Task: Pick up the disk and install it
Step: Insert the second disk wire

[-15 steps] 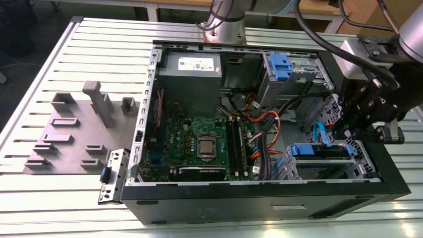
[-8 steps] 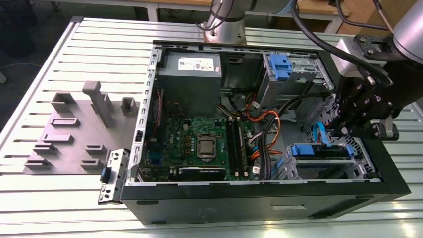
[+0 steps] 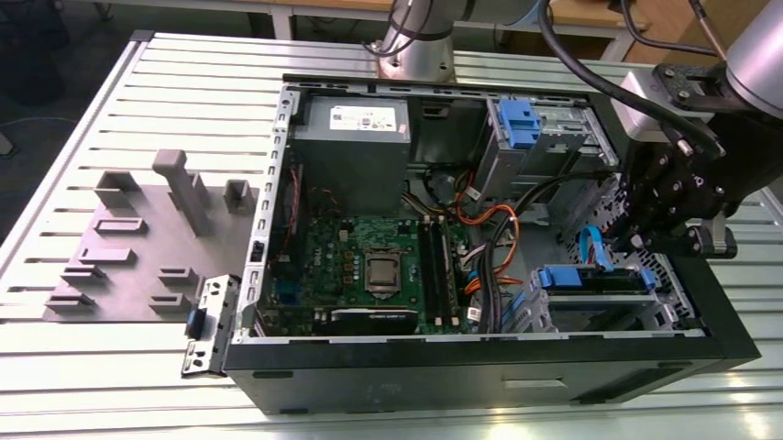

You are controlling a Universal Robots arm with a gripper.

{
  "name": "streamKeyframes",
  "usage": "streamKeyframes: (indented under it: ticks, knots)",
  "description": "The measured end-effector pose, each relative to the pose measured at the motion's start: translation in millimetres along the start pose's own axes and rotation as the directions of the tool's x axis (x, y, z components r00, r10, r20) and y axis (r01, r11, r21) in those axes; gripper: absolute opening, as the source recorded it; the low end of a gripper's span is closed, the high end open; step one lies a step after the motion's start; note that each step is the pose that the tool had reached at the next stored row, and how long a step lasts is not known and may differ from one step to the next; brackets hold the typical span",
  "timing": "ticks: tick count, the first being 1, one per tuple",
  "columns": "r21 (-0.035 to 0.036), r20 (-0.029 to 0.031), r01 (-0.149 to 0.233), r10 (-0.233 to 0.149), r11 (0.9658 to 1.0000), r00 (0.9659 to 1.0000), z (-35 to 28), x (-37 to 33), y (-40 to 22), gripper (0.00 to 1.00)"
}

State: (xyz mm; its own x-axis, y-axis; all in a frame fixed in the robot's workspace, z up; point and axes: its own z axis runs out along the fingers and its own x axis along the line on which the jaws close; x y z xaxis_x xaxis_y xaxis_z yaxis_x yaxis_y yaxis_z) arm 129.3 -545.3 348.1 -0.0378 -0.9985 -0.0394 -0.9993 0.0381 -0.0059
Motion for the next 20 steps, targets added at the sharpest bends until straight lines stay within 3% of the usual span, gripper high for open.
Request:
streamKeyframes:
  ticks: [3, 4, 8, 14, 20]
  knots:
    - [0.0000, 0.0000, 0.000, 0.000, 1.0000, 1.0000, 0.0, -0.2, 0.0, 0.30]
    - [0.0000, 0.0000, 0.000, 0.000, 1.0000, 1.0000, 0.0, -0.2, 0.0, 0.37]
    - [0.0000, 0.0000, 0.000, 0.000, 1.0000, 1.0000, 1.6, -2.6, -0.5, 0.37]
    - [-0.0001, 0.0001, 0.000, 0.000, 1.0000, 1.0000, 3.6, -5.6, -13.4, 0.37]
    - [0.0000, 0.0000, 0.000, 0.000, 1.0000, 1.0000, 5.4, -8.2, -22.1, 0.37]
